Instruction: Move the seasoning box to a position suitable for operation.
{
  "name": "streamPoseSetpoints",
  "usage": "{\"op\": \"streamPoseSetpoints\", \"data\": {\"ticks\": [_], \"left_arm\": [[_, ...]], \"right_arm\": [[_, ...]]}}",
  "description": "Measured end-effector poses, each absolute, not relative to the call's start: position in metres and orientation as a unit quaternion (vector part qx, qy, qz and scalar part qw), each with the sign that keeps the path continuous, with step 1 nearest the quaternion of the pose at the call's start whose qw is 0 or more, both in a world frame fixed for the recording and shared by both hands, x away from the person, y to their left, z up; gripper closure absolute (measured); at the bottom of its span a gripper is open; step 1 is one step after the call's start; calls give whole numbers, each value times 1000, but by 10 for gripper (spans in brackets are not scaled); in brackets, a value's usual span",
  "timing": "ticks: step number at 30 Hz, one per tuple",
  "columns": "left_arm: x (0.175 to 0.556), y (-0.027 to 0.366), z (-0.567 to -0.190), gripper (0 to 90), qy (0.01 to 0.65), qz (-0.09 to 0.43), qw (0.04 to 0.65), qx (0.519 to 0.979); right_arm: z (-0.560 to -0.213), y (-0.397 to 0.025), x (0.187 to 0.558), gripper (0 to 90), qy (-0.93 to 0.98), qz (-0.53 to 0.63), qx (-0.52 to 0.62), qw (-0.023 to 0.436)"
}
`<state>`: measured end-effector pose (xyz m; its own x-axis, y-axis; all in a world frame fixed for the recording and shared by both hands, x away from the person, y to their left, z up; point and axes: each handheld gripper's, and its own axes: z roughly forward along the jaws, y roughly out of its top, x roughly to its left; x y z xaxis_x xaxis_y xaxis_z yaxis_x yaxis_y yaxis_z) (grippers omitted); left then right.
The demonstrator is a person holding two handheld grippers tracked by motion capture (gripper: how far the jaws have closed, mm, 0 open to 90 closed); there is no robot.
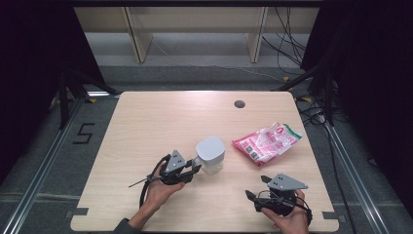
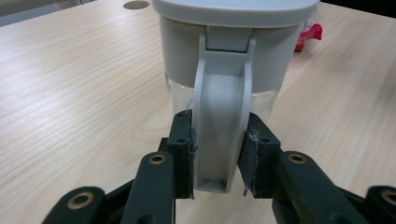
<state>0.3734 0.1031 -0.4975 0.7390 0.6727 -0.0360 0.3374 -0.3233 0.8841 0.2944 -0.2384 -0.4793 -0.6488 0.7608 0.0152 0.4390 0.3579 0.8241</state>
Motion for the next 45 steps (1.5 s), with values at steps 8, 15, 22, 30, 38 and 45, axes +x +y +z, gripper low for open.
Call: {"op": "streamPoseSetpoints", "data": {"ticks": [8, 15, 22, 30, 38, 45], "left_arm": [[388, 109, -498, 675, 320, 181, 487, 793], [397, 115, -500, 675, 337, 178, 490, 784], [396, 117, -500, 691, 303, 195, 484, 798], [389, 114, -501, 690, 285, 166, 499, 801], [394, 118, -501, 682, 284, 156, 503, 801], [395, 122, -502, 583, 301, 143, 510, 793]], "right_arm": [[-480, -237, 293, 243, 801, 425, 386, 171], [-481, -240, 296, 242, 805, 424, 375, 179], [-482, -243, 297, 242, 802, 427, 379, 173], [-482, -245, 296, 243, 803, 428, 380, 169], [-482, -244, 292, 242, 798, 422, 397, 165], [-482, -243, 293, 242, 800, 424, 393, 163]]}}
